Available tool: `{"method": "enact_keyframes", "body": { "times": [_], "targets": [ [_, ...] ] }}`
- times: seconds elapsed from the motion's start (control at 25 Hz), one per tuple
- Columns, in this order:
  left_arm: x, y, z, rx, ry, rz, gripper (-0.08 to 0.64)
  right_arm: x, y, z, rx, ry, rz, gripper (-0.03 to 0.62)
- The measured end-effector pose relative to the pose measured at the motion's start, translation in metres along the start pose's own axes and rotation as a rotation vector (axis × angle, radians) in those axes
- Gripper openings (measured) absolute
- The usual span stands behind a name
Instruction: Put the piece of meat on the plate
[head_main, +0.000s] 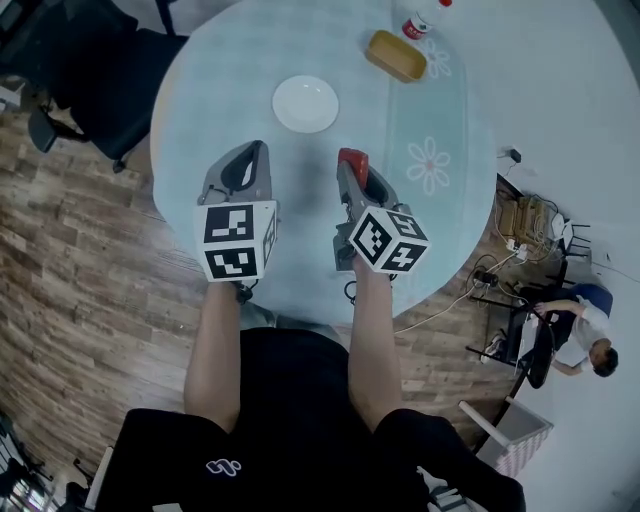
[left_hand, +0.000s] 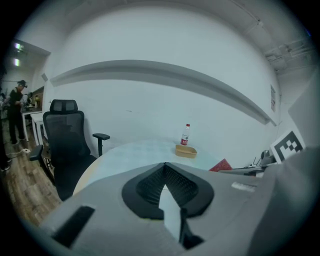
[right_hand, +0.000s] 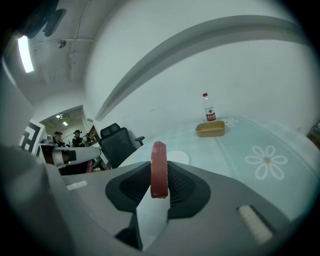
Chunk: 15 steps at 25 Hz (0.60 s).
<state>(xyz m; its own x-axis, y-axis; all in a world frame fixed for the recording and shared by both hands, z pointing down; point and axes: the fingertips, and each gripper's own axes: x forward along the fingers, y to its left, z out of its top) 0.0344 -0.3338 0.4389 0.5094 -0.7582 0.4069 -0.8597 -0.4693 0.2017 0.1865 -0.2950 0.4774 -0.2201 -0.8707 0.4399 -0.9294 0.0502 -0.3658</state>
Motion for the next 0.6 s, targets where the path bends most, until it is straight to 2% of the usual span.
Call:
{"method": "enact_keyframes", "body": {
  "times": [0.12, 0.32, 0.6],
  "targets": [
    [0.001, 0.025, 0.0, -0.017, 0.005, 0.034, 0.002, 0.027, 0.012, -0.018, -0.006, 0.059, 0.03, 0.1],
    [0.009, 0.058, -0.007, -0.058, 0.03, 0.08, 0.002, 0.072, 0.027, -0.048, -0.097, 0.193, 0.078, 0.1],
    [0.017, 0.092, -0.006, -0.057, 0.015, 0.107, 0.002, 0.146, 0.015, -0.044, -0.156, 0.294, 0.101, 0.1]
  ]
}}
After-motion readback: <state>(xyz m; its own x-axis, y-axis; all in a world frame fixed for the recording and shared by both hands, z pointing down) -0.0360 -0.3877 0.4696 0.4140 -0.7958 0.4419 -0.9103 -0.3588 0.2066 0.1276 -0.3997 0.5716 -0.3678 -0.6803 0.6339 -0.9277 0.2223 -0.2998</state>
